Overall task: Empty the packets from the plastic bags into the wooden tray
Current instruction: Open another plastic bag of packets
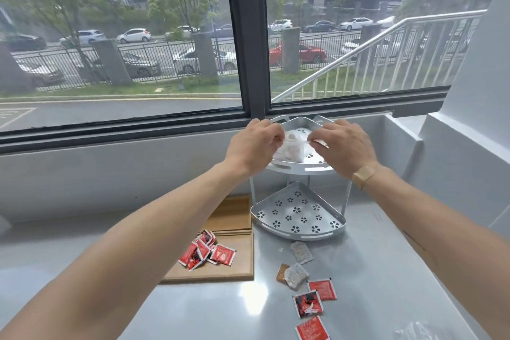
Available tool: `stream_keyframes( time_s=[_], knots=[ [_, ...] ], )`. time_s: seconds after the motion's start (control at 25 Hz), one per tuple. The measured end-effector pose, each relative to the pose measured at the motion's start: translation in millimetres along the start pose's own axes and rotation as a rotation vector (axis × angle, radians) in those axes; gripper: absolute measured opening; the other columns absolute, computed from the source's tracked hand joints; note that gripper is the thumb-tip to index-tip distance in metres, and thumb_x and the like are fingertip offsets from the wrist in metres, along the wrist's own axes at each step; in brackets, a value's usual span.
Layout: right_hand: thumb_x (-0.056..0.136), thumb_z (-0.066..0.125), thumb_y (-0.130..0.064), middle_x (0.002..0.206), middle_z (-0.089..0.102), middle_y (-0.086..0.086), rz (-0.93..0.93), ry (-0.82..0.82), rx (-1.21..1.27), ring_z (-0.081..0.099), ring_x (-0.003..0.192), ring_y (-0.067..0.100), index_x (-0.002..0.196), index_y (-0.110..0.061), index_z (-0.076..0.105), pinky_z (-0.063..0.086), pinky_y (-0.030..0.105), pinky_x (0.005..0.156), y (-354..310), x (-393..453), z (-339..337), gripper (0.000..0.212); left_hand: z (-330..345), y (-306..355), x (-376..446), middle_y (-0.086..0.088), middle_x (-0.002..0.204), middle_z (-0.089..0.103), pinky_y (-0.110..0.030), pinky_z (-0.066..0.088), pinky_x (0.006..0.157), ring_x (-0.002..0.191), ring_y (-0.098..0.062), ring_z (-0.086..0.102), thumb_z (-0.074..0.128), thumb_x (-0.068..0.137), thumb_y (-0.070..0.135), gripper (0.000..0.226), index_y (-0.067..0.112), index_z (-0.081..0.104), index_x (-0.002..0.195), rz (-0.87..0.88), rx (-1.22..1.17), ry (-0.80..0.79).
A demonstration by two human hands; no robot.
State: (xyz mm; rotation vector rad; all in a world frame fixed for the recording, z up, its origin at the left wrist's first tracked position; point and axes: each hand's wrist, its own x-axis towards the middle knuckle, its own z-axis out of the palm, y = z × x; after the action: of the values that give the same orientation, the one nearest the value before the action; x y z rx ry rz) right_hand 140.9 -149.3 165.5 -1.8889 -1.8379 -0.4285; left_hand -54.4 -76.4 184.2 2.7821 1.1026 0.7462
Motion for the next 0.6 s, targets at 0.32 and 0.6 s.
stream_keyframes(
  time_s=[0.32, 0.6],
  knots=[
    [0.094, 0.060, -0.026, 0.095, 0.074, 0.003, 0.094, 0.191, 0.213, 0.059, 0.096, 0.030, 0.098, -0.019, 0.075, 0.049, 0.041, 0.078, -45.7, 28.9, -23.5, 0.017, -44.9, -25.1, 11.5, 0.002, 0.105, 0.061, -0.037, 0.047, 0.072, 0.103, -0.019, 0.052, 0.050, 0.099, 0.018, 0.012, 0.019, 0.061, 0.103, -0.026, -0.040, 0.148],
    [0.090, 0.066, -0.025, 0.092, 0.075, 0.001, 0.033, 0.289, 0.254, 0.064, 0.090, 0.025, 0.097, -0.019, 0.076, 0.050, 0.035, 0.077, -110.8, 38.1, -42.6, 0.012, -87.6, -68.2, -16.0, -0.003, 0.105, 0.063, -0.043, 0.051, 0.080, 0.100, -0.023, 0.057, 0.052, 0.099, 0.017, 0.011, 0.013, 0.062, 0.102, 0.007, -0.212, 0.279]
  ],
)
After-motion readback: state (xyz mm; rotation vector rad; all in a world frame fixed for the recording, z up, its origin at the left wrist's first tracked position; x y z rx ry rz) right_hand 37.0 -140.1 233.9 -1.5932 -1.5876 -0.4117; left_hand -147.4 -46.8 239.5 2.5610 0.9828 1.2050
